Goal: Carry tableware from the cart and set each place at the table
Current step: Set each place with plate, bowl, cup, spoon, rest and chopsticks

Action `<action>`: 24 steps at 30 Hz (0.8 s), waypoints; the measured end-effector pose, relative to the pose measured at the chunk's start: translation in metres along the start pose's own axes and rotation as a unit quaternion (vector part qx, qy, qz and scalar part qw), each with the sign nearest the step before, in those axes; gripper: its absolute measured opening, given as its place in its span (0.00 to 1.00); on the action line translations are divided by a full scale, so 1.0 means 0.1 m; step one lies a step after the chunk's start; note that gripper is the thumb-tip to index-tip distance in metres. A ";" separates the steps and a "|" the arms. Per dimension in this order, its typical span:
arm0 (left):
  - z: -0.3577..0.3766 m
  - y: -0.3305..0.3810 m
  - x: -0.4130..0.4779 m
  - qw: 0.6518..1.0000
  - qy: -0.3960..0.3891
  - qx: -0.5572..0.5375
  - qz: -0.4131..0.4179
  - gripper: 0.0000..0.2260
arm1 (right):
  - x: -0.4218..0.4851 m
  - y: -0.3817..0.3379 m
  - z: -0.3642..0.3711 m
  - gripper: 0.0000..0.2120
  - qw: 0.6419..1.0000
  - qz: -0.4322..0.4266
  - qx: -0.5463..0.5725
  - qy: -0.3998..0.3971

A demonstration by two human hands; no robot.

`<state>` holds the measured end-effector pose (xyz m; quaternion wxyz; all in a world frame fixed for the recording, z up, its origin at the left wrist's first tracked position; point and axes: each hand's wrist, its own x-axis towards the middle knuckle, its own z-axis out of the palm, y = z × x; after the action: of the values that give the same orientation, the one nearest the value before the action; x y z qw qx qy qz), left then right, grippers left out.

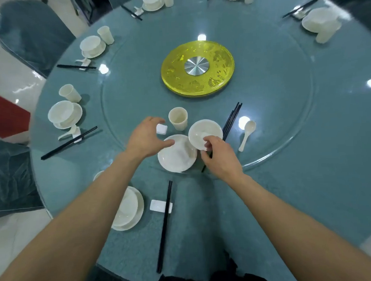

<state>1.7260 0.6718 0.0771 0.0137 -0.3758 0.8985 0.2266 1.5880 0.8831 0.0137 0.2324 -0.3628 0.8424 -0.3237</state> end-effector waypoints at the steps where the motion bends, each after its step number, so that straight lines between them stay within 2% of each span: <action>1: 0.02 0.11 0.05 1.000 0.003 -0.002 0.015 0.34 | 0.02 0.10 -0.04 0.20 0.999 0.029 0.011 0.024; 6: 0.10 0.49 0.23 0.998 0.015 -0.007 0.065 0.31 | 0.14 0.56 -0.26 0.13 0.966 0.192 0.040 0.167; 8: 0.13 0.57 0.26 0.997 0.015 -0.007 0.074 0.30 | 0.21 0.69 -0.33 0.13 0.954 0.243 0.014 0.175; 12: 0.17 0.61 0.29 0.997 0.009 -0.007 0.074 0.29 | 0.33 0.82 -0.35 0.18 0.945 0.298 -0.008 0.133; 14: 0.18 0.58 0.29 0.997 0.011 -0.004 0.071 0.28 | 0.39 0.87 -0.30 0.19 0.941 0.315 -0.015 0.119; 16: 0.19 0.55 0.29 0.998 0.012 -0.008 0.068 0.28 | 0.42 0.88 -0.26 0.16 0.941 0.320 -0.008 0.111; 24: 0.23 0.46 0.29 0.998 0.005 0.000 0.055 0.26 | 0.42 0.86 -0.23 0.15 0.951 0.278 0.052 0.125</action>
<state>1.6704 0.6904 0.0688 -0.0036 -0.3269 0.9178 0.2253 1.5078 0.9048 -0.0385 0.2249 -0.0581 0.9143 -0.3318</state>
